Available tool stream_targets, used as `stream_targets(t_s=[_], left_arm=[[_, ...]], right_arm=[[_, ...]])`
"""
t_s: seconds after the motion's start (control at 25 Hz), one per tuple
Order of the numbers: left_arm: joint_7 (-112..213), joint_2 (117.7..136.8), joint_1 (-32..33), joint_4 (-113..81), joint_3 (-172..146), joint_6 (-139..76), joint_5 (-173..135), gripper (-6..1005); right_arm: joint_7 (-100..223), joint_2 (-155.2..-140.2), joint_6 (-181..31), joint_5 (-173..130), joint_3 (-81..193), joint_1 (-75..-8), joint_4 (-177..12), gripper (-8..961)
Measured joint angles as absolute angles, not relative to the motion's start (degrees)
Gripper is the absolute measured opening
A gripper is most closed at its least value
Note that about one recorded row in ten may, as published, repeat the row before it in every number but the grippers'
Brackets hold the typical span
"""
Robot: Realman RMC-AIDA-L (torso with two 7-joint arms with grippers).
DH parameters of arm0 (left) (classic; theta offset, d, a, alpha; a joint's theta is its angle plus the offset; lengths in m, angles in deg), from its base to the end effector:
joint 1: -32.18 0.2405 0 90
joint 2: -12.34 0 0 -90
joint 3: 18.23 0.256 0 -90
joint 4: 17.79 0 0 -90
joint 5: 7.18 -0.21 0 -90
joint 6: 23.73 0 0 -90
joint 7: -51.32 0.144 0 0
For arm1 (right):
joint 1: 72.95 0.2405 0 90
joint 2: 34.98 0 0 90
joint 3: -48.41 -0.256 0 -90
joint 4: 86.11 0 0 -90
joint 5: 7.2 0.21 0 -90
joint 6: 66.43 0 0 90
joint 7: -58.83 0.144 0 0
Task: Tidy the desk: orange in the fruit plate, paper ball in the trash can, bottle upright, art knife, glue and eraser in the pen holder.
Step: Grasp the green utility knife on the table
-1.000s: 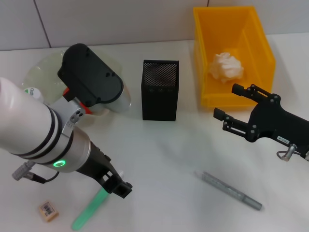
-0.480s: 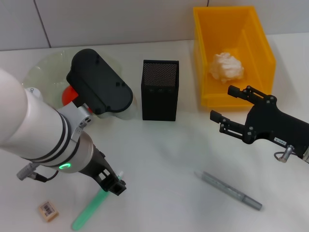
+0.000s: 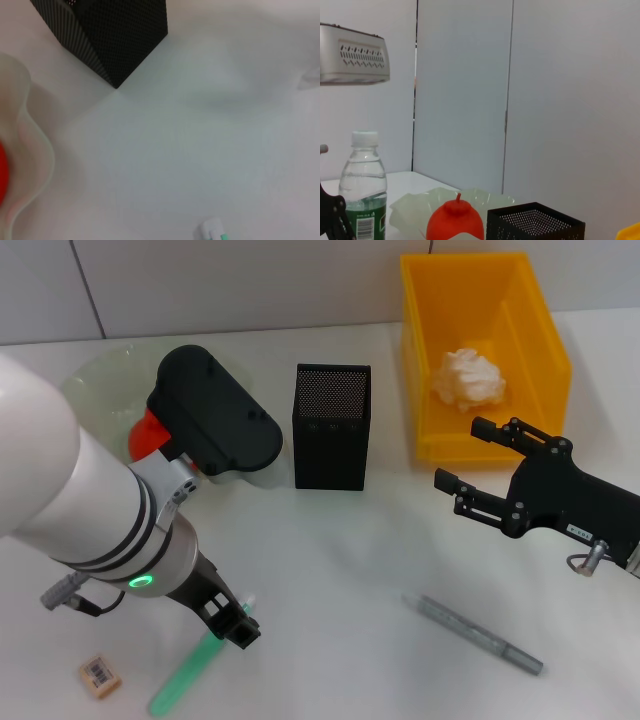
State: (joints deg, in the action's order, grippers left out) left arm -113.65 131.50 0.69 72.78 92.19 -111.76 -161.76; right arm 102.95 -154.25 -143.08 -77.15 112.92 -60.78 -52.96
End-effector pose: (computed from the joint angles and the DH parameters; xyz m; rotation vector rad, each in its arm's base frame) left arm -0.1358 0.2956 -0.0630 -2.6156 -0.6229 0.7321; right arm 0.3035 0.2834 -0.0100 -2.2833 0.3007 0.7998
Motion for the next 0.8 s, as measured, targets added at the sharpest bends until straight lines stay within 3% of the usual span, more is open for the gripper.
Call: stream_targets(t_s=[0.8], left_arm=[[-113.6,131.52,-1.5,69.1,93.2,-111.1,-160.3,767]], right_arm=[[102.9,-154.25,-143.1,-77.0,112.9,-59.8,-53.5,766]])
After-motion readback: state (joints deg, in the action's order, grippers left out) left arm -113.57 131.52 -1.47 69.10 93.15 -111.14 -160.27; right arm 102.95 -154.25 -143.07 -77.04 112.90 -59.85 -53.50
